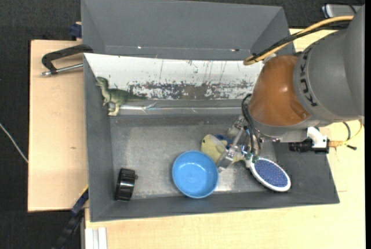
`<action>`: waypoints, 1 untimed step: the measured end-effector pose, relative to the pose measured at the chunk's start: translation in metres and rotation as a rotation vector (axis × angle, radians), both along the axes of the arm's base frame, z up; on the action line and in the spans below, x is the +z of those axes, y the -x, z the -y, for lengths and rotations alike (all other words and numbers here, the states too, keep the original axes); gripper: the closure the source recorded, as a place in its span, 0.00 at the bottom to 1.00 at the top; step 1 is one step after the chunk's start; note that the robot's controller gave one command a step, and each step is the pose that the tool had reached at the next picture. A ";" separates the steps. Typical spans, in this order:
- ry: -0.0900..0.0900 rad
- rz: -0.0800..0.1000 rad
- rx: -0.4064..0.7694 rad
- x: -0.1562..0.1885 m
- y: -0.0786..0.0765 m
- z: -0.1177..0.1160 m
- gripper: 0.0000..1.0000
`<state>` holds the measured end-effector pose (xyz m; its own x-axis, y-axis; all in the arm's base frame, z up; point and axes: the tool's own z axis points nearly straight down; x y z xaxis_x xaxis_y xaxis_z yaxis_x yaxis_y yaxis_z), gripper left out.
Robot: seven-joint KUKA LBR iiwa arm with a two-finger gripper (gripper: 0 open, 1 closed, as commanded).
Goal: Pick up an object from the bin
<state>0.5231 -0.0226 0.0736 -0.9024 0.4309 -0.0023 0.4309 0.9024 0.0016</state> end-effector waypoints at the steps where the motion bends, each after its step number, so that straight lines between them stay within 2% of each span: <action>1: -0.003 -0.005 0.002 0.003 0.000 -0.001 1.00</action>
Offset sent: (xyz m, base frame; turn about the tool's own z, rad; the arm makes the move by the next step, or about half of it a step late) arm 0.0000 0.0000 0.0000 0.0000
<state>0.5235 -0.0213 0.0764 -0.9033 0.4290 0.0035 0.4290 0.9033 0.0026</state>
